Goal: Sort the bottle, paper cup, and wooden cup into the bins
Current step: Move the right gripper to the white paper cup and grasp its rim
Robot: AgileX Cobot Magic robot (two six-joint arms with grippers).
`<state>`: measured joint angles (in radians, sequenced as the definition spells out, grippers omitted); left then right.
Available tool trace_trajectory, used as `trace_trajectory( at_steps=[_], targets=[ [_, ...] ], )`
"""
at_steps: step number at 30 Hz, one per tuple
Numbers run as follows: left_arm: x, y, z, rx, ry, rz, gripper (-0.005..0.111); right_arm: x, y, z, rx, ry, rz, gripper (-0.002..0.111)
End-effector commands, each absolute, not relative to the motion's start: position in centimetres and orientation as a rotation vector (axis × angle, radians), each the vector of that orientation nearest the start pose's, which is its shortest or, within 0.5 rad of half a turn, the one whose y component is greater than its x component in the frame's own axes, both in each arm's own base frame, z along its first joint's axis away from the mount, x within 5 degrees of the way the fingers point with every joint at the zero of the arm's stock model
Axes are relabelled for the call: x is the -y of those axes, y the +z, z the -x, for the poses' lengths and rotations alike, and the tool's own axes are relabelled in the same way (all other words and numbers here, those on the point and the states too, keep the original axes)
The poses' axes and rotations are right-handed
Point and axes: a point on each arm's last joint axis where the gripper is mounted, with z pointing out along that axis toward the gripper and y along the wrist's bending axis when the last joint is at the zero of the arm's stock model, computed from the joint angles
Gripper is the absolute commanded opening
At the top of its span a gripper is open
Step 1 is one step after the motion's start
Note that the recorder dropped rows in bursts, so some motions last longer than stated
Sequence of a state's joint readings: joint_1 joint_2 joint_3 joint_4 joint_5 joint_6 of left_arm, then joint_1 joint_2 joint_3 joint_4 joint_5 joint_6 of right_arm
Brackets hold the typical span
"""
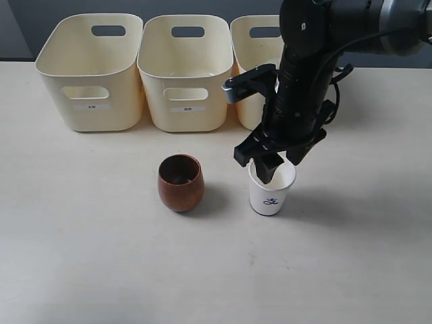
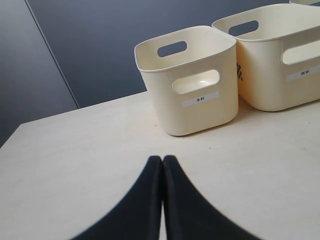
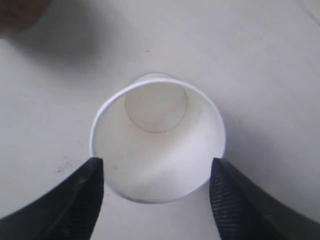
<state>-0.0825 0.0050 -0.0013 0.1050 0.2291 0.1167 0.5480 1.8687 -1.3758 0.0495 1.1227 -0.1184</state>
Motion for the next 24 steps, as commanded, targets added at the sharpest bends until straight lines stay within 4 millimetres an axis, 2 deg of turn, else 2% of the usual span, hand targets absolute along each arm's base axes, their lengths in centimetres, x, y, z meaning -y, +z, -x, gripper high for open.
trace_trajectory(
  at_steps=[1, 7, 15, 24],
  targets=[
    [0.2, 19.3, -5.6, -1.692, 0.124, -0.236, 0.0, -18.8, 21.3, -30.9, -2.945, 0.008, 1.022, 0.059],
    [0.2, 19.3, -5.6, -1.692, 0.124, -0.236, 0.0, -18.5, 21.1, -31.0, -2.949, -0.051, 1.017, 0.058],
    [0.2, 19.3, -5.6, -1.692, 0.124, -0.236, 0.0, -18.7, 19.4, -31.4, -2.984, -0.075, 1.035, 0.058],
    [0.2, 19.3, -5.6, -1.692, 0.126, -0.238, 0.0, -18.8, 19.3, -31.7, -2.951, -0.075, 1.031, 0.058]
  ],
)
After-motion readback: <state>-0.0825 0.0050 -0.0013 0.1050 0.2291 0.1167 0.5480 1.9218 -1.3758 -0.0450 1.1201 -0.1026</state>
